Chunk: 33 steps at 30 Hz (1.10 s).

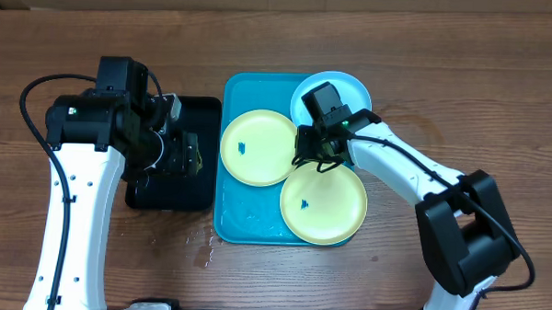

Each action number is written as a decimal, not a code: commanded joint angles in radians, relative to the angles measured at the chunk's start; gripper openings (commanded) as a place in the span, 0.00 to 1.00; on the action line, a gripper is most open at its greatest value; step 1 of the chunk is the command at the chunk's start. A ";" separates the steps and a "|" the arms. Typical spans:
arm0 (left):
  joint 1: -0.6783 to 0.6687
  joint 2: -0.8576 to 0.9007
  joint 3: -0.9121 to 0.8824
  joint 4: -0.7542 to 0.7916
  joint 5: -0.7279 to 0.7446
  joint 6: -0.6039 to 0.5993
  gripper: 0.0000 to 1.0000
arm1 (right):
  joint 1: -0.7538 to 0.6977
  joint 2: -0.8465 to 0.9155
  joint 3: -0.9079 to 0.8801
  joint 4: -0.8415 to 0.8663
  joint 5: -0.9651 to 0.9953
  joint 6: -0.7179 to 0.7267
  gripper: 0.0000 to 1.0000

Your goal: Clean dirty plates on tray and stack at the side

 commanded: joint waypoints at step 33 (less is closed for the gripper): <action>-0.003 -0.005 -0.007 0.034 -0.055 -0.038 0.75 | 0.012 0.069 -0.014 0.098 0.043 0.001 0.15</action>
